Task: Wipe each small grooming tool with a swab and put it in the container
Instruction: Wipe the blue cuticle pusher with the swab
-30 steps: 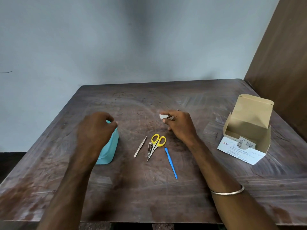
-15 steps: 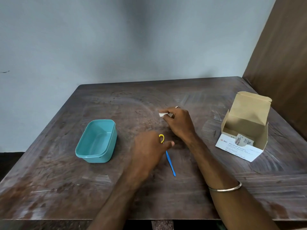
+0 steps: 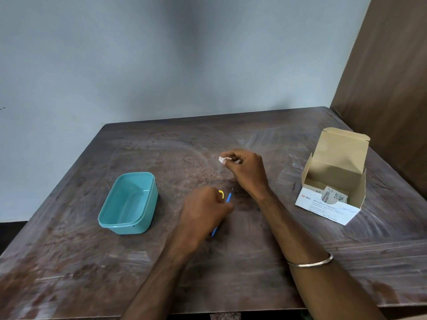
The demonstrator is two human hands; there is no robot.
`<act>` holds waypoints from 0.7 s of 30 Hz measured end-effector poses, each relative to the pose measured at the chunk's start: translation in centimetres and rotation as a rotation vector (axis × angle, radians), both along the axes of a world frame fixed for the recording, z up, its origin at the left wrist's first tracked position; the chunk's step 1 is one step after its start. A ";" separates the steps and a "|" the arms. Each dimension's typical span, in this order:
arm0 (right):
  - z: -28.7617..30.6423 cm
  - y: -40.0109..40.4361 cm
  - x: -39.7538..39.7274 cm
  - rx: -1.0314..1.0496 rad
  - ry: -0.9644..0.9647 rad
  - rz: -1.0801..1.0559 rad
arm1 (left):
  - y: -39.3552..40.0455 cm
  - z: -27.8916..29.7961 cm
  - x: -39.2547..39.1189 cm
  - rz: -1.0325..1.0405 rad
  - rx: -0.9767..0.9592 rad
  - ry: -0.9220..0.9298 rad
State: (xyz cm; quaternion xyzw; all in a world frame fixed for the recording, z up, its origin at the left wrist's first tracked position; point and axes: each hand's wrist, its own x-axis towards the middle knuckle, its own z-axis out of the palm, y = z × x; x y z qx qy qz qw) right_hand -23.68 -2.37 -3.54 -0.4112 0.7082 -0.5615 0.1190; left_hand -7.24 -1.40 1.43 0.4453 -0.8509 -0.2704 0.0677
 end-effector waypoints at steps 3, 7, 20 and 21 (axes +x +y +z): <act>0.7 0.3 0.2 -0.068 -0.173 0.018 | -1.7 0.1 0.1 0.051 0.023 0.219; 1.5 0.6 0.5 -0.120 -0.343 0.036 | -3.9 -0.3 -0.4 0.129 0.076 0.521; 2.1 0.8 0.7 -0.138 -0.561 0.140 | -7.3 -2.8 -2.5 0.071 -0.131 0.647; 2.2 0.9 0.8 -0.131 -0.569 0.153 | -7.3 -2.9 -2.5 0.063 -0.150 0.651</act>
